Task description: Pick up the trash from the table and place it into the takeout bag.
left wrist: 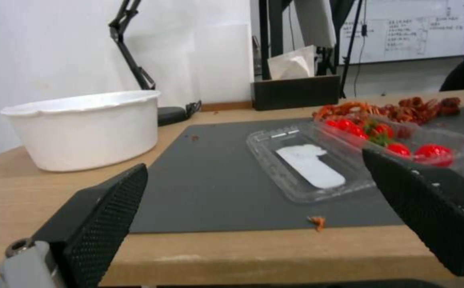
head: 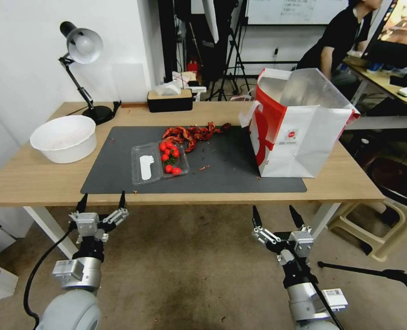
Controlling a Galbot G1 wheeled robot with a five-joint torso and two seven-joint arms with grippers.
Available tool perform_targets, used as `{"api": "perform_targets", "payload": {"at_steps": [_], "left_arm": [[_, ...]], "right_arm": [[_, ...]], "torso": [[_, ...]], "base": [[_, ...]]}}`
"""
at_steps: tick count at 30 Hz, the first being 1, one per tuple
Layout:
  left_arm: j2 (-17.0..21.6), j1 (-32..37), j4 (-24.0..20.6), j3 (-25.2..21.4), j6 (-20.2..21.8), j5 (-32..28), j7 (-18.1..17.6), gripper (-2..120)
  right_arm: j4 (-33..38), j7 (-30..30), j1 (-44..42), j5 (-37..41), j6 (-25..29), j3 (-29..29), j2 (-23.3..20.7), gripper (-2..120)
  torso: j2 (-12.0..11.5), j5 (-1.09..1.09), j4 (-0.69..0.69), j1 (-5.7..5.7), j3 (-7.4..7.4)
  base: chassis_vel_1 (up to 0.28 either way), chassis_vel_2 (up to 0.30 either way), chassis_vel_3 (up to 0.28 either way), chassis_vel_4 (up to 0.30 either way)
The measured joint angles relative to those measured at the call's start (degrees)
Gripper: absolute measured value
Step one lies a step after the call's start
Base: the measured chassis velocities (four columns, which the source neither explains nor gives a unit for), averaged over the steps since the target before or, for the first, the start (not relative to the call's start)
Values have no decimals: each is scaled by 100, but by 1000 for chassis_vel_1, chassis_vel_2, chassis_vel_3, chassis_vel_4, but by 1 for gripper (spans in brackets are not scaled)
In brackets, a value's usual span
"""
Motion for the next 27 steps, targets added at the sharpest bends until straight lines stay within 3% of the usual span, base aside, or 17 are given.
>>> {"api": "perform_targets", "payload": {"at_steps": [27], "left_arm": [[-220,304,47,-73,-110,63,-8,100]], "right_arm": [[-113,-75,116,88,-64,-2,6,100]], "torso": [[-1,0,0,0,0]], "base": [[0,0,0,0]]}}
